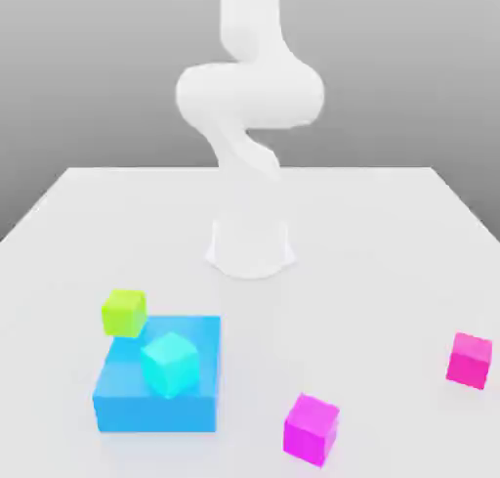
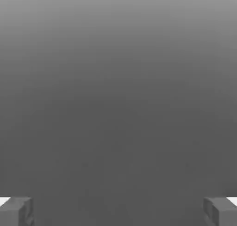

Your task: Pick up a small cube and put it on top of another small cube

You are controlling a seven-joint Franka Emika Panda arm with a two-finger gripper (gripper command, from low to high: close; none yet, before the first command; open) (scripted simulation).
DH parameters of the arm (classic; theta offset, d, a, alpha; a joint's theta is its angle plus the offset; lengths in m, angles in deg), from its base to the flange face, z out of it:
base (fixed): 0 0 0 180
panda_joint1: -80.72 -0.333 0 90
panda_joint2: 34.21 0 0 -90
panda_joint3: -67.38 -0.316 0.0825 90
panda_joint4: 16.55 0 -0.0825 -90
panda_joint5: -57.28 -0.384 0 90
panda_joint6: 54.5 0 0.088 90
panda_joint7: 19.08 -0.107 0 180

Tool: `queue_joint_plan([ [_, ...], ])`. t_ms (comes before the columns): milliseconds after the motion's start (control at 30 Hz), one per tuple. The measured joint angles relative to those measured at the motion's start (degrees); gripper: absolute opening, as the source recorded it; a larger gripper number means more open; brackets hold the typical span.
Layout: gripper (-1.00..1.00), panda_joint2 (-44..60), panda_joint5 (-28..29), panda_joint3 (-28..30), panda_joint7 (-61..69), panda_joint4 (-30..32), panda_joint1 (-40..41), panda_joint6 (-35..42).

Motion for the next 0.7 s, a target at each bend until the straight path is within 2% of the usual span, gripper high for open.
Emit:
queue_joint_plan([
  [333, 0.00, 16.88, 4.95, -16.32, -23.54, 3.88, 4.77, -6.82],
  [567, 0.00, 29.00, 11.21, -26.14, -41.79, 6.51, 6.16, -11.36],
  [700, 0.00, 36.35, 15.82, -29.68, -52.94, 7.94, 4.94, -13.74],
])
